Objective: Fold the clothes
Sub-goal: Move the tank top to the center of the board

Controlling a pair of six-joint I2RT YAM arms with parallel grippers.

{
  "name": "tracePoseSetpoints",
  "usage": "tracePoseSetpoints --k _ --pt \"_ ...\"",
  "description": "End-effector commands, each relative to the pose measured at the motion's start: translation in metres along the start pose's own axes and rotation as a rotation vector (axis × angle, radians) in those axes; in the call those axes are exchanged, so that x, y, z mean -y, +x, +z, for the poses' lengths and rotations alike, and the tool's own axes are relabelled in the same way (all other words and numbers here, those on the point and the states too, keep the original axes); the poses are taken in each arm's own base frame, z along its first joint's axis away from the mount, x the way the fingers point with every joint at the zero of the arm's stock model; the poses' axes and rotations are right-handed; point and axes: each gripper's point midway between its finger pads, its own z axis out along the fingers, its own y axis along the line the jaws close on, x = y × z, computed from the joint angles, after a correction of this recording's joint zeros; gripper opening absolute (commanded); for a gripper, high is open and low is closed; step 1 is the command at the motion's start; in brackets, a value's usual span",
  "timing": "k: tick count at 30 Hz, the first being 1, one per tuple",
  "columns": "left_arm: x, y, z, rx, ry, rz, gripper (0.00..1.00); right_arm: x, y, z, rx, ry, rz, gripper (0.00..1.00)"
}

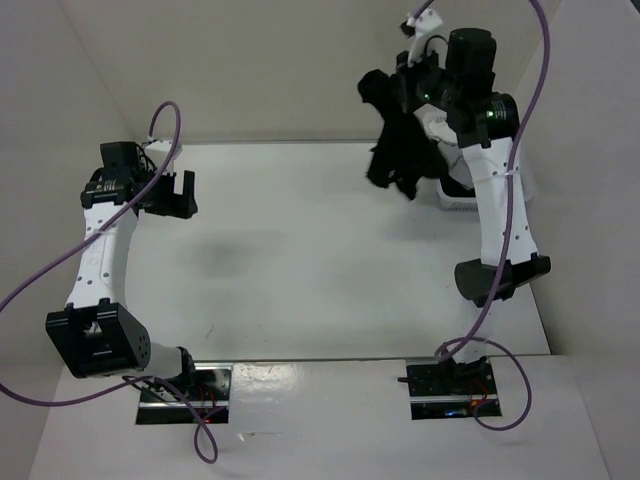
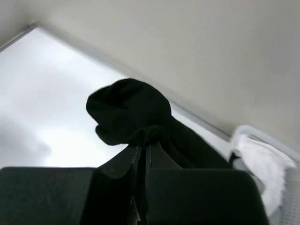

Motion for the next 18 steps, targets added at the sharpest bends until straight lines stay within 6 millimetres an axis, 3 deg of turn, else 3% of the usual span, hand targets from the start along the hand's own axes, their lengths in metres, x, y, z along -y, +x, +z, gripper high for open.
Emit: tracePoseSetpoints --k 1,2,3,5,6,7,8,9,11,13,14,15,18 --pt "0.01 -0.007 -0.01 0.052 0.037 0.013 1.0 -0.057 0.034 0.001 -0.104 -0.202 -0.052 0.07" --pt "0.012 -0.009 -0.013 0.065 0.046 0.017 1.0 -0.066 0.05 0.005 -0.145 -0.243 -0.057 0.1" --pt "0.015 -0.005 -0.012 0.067 0.057 0.016 1.0 -0.07 0.079 0.009 -0.218 -0.262 -0.043 0.21" --pt "0.018 -0.001 -0.013 0.065 0.067 0.015 1.0 -0.077 0.106 0.008 -0.277 -0.27 -0.052 0.57" --pt "0.021 0.004 -0.014 0.062 0.077 0.013 1.0 -0.077 0.147 0.013 -0.369 -0.252 -0.027 0.74" --pt "0.022 0.008 -0.012 0.052 0.08 0.01 1.0 -0.069 0.155 0.018 -0.368 -0.205 -0.04 0.88" --pt "0.025 0.009 -0.014 0.056 0.09 0.01 1.0 -0.057 0.167 0.016 -0.397 -0.127 -0.057 0.9" --pt "0.026 0.012 -0.015 0.057 0.09 0.019 1.0 -0.054 0.206 0.018 -0.484 -0.094 -0.045 0.9" --pt "0.028 0.02 -0.009 0.041 0.106 0.023 1.0 -0.038 0.236 0.021 -0.555 0.009 -0.06 0.93" --pt "0.036 0.026 -0.005 0.023 0.127 0.032 1.0 -0.039 0.276 0.019 -0.678 0.022 -0.05 0.93" --pt "0.038 0.026 -0.005 0.026 0.137 0.032 1.0 -0.047 0.304 0.023 -0.755 -0.006 -0.047 0.93" --pt "0.042 0.032 0.001 0.005 0.154 0.044 1.0 -0.057 0.316 0.022 -0.789 -0.055 -0.026 0.93" --pt "0.055 0.043 0.018 -0.057 0.192 0.068 1.0 -0.092 0.335 0.022 -0.82 -0.174 -0.008 0.93"
